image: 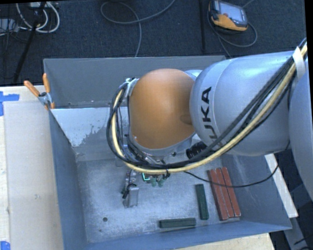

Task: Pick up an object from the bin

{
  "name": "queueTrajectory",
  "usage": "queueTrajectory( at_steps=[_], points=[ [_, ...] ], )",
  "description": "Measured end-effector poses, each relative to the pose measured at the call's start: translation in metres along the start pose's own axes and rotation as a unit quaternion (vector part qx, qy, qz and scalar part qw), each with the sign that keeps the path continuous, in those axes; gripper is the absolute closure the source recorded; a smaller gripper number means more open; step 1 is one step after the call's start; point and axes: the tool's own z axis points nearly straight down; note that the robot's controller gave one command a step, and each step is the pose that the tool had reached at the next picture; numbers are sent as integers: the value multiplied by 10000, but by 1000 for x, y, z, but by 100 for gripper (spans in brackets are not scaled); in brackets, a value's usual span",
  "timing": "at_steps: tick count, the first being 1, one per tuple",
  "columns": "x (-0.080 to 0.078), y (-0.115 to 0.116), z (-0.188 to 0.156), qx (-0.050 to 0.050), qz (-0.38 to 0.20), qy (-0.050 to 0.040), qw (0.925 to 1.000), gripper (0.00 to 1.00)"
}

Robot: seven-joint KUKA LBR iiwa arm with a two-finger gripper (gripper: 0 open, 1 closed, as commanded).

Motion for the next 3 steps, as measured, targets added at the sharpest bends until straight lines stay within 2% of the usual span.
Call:
queueTrajectory(
  at_steps=[1, 2, 3],
  points=[
    [40, -85, 59, 5, -876, 4, 9962, 0],
    [-59, -78, 89, -6, -950, -69, 9955, 0],
    [-74, -66, 142, -3, -2890, -34, 9573, 0]
  ],
)
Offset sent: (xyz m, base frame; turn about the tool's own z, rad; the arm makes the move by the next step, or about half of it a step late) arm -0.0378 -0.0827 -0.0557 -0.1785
